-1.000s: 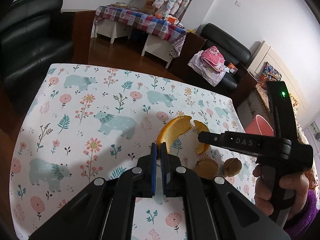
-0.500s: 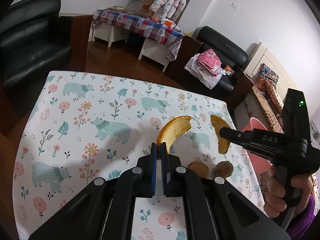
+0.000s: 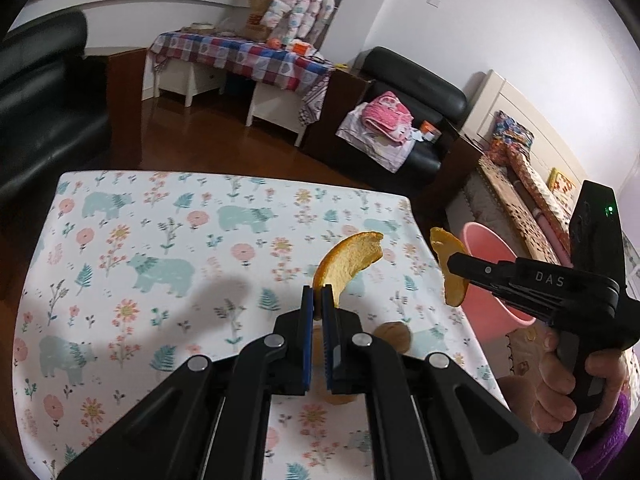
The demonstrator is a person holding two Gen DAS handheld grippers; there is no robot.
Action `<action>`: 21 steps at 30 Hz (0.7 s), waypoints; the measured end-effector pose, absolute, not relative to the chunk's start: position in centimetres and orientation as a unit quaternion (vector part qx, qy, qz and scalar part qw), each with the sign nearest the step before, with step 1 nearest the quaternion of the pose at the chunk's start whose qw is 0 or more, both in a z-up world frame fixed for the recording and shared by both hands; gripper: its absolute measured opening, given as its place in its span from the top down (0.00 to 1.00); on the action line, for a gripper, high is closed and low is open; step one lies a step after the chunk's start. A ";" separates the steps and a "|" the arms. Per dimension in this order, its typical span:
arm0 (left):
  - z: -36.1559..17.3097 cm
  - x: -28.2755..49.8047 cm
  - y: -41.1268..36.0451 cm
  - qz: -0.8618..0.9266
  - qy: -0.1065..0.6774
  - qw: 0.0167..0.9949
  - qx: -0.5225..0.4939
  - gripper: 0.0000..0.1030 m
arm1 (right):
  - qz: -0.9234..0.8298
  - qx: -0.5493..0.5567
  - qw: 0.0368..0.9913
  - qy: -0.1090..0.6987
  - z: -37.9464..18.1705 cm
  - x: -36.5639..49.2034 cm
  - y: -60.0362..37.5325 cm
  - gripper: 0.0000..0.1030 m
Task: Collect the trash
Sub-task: 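Carry both orange peels in both grippers over the pink bucket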
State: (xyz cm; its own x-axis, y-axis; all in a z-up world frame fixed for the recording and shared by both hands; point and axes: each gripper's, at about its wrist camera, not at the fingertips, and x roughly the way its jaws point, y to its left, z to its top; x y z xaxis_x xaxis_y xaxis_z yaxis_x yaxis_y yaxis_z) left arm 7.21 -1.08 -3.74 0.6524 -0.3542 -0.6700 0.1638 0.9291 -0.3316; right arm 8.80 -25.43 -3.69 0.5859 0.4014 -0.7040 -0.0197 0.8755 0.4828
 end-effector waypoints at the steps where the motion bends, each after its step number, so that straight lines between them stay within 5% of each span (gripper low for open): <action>1: -3.6 7.2 -1.5 -0.147 0.391 0.901 -0.119 0.96 | 0.119 0.220 0.864 0.436 -3.7 8.6 -25.8 0.84; 21: -1.9 7.8 -11.7 -0.214 0.392 0.892 -0.065 0.96 | 0.040 0.262 0.882 0.390 -3.1 5.4 -36.1 0.84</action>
